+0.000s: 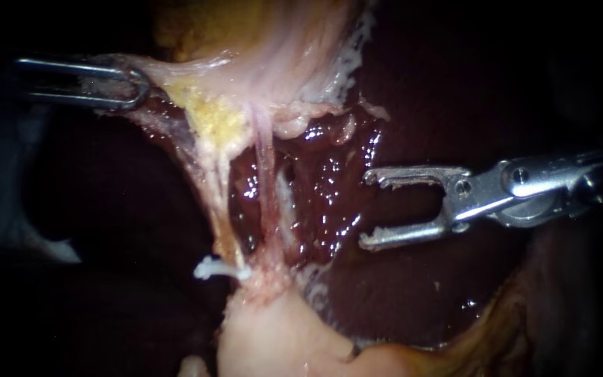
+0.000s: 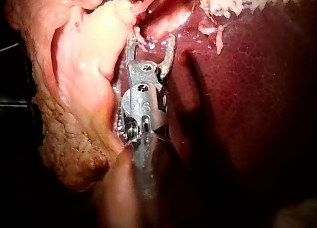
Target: Going back first clip left tube
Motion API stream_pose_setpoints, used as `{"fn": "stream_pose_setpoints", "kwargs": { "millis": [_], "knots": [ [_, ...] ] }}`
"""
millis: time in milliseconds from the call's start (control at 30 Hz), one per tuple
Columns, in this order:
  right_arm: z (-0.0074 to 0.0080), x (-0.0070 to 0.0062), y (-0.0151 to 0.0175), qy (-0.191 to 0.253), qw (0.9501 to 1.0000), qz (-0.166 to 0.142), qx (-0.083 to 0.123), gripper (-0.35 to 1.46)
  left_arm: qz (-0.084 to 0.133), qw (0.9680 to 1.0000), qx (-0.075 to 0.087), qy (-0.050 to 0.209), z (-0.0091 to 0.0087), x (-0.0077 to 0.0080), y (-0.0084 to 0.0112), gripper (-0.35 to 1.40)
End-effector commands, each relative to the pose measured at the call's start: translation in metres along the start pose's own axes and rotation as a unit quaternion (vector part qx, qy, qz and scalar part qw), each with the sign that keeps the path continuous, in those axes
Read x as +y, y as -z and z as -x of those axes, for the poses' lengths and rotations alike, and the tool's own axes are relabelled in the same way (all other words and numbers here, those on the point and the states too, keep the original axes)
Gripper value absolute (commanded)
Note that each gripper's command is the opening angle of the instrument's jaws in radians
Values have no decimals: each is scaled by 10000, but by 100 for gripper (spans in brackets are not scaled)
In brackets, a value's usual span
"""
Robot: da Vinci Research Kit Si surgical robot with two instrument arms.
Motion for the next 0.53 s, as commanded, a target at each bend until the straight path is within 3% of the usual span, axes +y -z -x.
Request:
{"fn": "stream_pose_setpoints", "kwargs": {
  "millis": [33,233,533],
  "knots": [
    [0,0,0,1,10000,-1,0,50,-19,10000,8,-9,2,-1,-5,-35],
    [0,-1,0,2,10000,-18,3,50,19,10000,1,-42,11,-5,-38,-35],
    [-1,-2,0,2,10000,-22,4,50,42,10000,-8,-59,16,-6,-50,-35]
  ]
}}
